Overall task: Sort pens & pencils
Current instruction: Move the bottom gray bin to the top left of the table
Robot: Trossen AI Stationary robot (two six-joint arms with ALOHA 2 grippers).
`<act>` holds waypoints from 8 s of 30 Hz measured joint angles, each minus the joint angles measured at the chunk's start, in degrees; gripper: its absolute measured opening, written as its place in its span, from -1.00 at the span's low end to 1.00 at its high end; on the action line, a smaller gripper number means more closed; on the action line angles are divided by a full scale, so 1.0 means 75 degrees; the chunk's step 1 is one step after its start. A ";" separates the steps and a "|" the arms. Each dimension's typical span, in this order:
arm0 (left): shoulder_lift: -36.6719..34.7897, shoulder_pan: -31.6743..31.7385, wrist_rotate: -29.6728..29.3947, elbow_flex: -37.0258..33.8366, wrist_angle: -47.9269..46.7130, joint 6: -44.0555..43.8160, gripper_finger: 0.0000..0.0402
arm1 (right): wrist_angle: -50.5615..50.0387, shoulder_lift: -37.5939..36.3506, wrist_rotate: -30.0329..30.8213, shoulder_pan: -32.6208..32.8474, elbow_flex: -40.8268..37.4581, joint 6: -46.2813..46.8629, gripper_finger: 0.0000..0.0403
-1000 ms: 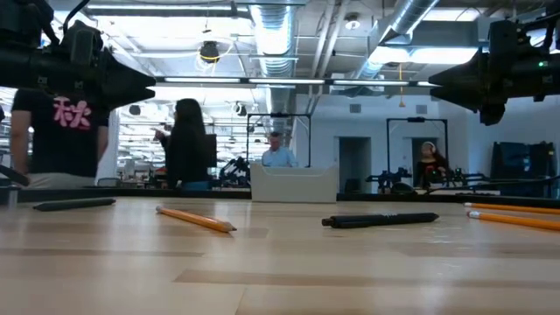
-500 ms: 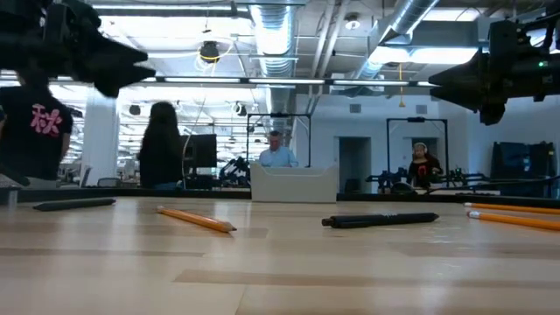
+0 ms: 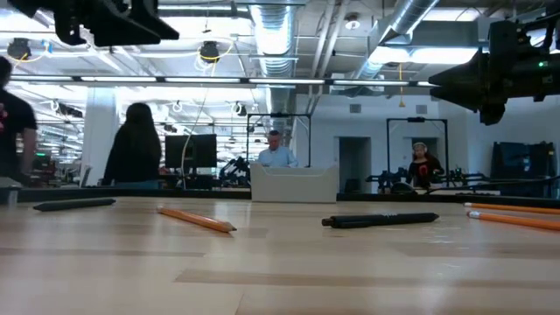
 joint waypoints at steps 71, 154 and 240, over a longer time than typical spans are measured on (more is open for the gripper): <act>0.6760 -0.7964 -0.1108 0.3179 -0.3905 -0.1957 0.23 | 0.0001 0.0001 -0.0003 0.0000 -0.0002 0.0802 -0.10; 0.7102 -0.7618 -0.0789 0.2587 -0.3371 -0.3040 -0.46 | -0.0001 0.0004 -0.0003 0.0000 0.0000 0.0796 -0.08; 0.5294 -0.5625 -0.1734 0.3145 -0.4247 -0.6366 -1.00 | -0.0001 0.0002 -0.0006 0.0000 0.0000 0.0796 -0.10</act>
